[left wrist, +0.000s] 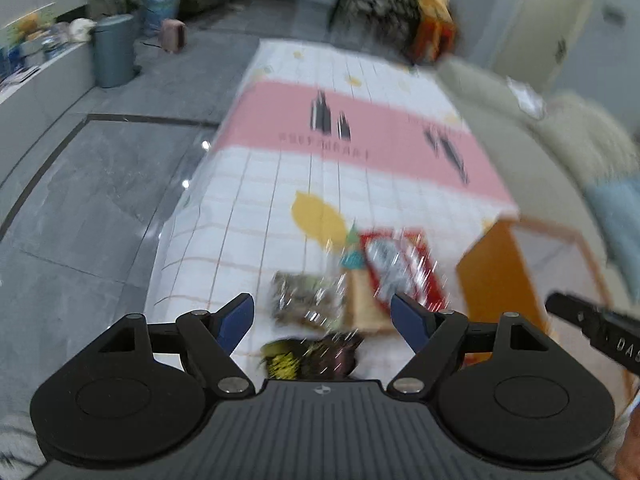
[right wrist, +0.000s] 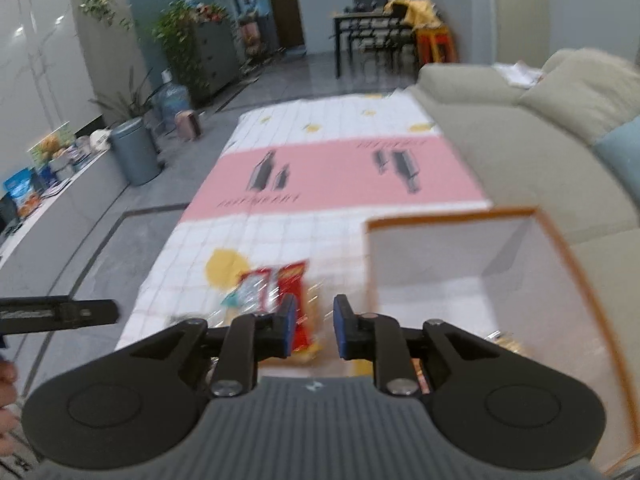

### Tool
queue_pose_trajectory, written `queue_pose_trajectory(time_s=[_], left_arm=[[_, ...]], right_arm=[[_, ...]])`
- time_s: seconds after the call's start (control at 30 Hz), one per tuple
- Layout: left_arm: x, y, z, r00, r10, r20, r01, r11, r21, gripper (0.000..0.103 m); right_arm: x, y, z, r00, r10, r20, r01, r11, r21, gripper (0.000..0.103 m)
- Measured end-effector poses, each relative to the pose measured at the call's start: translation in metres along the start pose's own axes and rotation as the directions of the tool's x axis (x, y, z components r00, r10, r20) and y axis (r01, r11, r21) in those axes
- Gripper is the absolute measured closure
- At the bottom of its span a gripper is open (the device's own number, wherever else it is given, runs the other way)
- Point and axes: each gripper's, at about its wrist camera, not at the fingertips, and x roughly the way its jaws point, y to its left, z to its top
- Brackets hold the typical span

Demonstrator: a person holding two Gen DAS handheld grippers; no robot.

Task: Organize snacks
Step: 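Grasp the black chocolate candy with the left tool while the right reaches toward the snacks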

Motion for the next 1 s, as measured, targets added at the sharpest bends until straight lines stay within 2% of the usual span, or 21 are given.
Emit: queue_pose_trajectory(time_s=[0.07,0.13,0.3,0.47,0.6,0.7,0.8,0.83,0.9,1.0], left_arm=[[0.013,0.002,-0.005,0.998,0.03,-0.047,-0.027,0.998,0.058,0.011],[0.029,0.005,-0.01,0.994,0.06,-0.089,-0.054,0.996,0.065,0.011],[0.06,0.002,-0.016,0.981,0.017,-0.195,0.006,0.993,0.117,0.011],[0.076,-0.014,-0.019,0.976,0.053,-0.209,-0.018,0.986,0.166,0.011],[0.099,-0.027,-0.022,0.963,0.067,-0.26,-0.015,0.98,0.199,0.011],[0.12,-0.037,-0.028,0.947,0.122,-0.297,-0.051,0.97,0.238,0.011],[0.131,-0.043,-0.033,0.942,0.183,-0.28,-0.105,0.957,0.269,0.009],[0.13,-0.042,-0.033,0.946,0.175,-0.274,-0.105,0.962,0.252,0.011],[0.127,-0.038,-0.032,0.944,0.164,-0.286,-0.106,0.972,0.208,0.025],[0.12,-0.038,-0.034,0.939,0.193,-0.286,-0.133,0.967,0.217,0.037]], right_arm=[[0.015,0.013,-0.011,0.999,0.024,-0.03,-0.025,0.999,-0.03,0.084],[0.027,0.026,-0.021,0.998,0.024,-0.063,-0.028,0.997,-0.067,0.084],[0.055,0.046,-0.046,0.988,0.001,-0.153,-0.025,0.987,-0.157,0.085],[0.061,0.04,-0.066,0.979,-0.026,-0.203,-0.009,0.986,-0.167,0.085],[0.061,0.03,-0.069,0.975,-0.031,-0.219,0.001,0.991,-0.134,0.085],[0.057,0.024,-0.068,0.976,-0.033,-0.213,0.007,0.992,-0.124,0.085],[0.051,0.021,-0.066,0.98,-0.04,-0.193,0.015,0.991,-0.13,0.084],[0.05,0.02,-0.066,0.981,-0.045,-0.189,0.02,0.991,-0.134,0.084],[0.05,0.018,-0.067,0.98,-0.063,-0.187,0.038,0.99,-0.138,0.084],[0.041,0.018,-0.068,0.979,-0.09,-0.18,0.068,0.99,-0.127,0.084]])
